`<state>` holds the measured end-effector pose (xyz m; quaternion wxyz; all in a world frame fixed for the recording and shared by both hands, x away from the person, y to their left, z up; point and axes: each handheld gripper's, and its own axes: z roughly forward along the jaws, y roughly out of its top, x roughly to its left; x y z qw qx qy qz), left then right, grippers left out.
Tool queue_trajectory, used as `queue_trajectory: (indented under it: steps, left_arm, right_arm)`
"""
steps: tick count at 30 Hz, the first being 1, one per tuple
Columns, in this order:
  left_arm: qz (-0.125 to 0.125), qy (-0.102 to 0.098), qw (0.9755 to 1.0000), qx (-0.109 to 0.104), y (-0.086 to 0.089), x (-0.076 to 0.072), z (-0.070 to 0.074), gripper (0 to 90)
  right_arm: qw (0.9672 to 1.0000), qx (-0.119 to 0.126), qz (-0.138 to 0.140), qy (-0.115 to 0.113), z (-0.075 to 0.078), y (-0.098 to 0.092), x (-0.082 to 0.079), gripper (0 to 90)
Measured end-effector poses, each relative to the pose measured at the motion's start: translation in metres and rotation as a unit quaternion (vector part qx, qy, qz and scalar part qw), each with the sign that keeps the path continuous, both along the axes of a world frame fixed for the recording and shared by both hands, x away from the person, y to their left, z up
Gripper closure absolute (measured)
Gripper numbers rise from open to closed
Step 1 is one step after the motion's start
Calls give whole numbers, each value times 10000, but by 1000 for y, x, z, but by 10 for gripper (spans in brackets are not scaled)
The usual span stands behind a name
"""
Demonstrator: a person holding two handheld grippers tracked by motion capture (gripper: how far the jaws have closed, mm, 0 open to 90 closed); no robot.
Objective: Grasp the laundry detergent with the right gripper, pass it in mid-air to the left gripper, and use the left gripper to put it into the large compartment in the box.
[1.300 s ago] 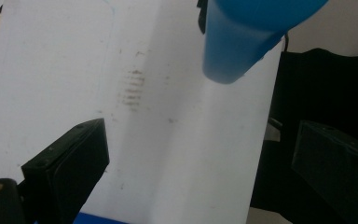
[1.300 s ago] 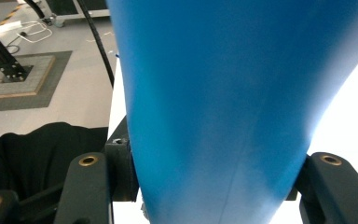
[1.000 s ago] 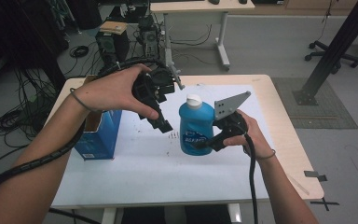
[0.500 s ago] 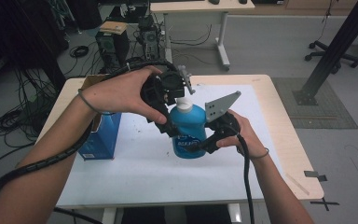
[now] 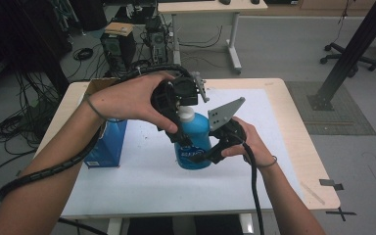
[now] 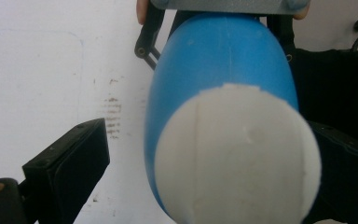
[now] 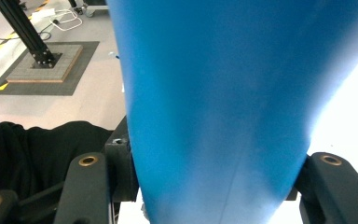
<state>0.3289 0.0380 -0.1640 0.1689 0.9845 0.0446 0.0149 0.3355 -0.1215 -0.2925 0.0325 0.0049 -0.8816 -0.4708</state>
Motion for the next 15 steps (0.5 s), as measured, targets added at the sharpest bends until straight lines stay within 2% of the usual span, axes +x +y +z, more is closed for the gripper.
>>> queue_trajectory:
  steps: [15]
  left_arm:
    - [-28,-7,10000,36,-3,0,1,109]
  right_arm:
    - [10000,2,29,-2,2,0,-1,419]
